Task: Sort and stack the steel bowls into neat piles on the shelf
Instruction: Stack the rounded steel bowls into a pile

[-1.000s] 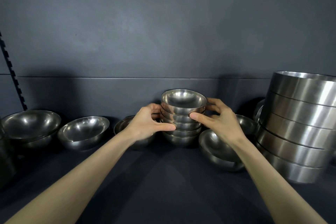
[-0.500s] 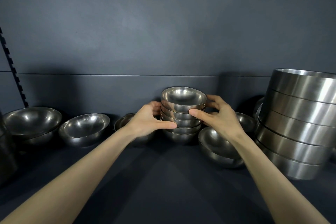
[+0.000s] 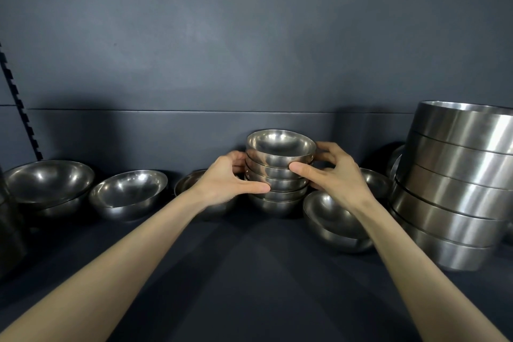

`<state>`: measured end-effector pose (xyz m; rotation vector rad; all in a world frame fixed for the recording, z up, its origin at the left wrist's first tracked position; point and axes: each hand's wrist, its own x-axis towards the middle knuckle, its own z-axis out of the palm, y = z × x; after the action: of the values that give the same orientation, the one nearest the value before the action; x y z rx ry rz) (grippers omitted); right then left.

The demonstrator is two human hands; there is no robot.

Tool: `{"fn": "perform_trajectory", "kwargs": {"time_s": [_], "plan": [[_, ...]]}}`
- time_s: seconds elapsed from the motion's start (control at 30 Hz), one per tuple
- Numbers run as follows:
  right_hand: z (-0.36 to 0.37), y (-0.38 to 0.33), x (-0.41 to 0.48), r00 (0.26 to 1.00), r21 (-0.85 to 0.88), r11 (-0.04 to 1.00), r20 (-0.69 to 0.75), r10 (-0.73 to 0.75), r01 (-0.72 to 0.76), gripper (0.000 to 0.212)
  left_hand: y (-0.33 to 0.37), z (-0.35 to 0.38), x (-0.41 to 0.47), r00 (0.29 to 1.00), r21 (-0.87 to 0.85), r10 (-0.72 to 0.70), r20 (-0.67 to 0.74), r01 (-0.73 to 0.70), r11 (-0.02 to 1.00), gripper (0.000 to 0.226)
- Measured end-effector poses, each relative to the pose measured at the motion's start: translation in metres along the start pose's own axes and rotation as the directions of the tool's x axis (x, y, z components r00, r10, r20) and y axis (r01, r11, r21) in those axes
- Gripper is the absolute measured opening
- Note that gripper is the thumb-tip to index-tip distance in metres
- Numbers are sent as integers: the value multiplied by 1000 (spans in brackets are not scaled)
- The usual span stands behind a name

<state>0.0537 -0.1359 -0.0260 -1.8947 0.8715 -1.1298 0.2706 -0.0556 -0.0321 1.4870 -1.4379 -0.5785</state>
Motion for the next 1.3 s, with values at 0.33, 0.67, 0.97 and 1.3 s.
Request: {"fn": "perform_trajectory", "kwargs": {"time_s": [0.33, 0.67, 0.97, 1.3], "plan": [[-10, 1, -1, 983, -39, 999, 183, 28, -21, 105, -5, 1, 4, 994, 91, -17, 107, 7, 996, 92], [-7, -7, 6, 958, -117, 992, 276, 81, -50, 102, -7, -2, 9, 984, 151, -44, 171, 18, 988, 102], [-8, -9, 3, 957, -87, 994, 276, 92, -71, 105, -6, -1, 8, 990, 108, -11, 142, -4, 994, 93], [-13, -26, 1, 980, 13, 1000, 200, 15, -18, 106, 17, -10, -6, 997, 36, 38, 71, -40, 999, 78]]}}
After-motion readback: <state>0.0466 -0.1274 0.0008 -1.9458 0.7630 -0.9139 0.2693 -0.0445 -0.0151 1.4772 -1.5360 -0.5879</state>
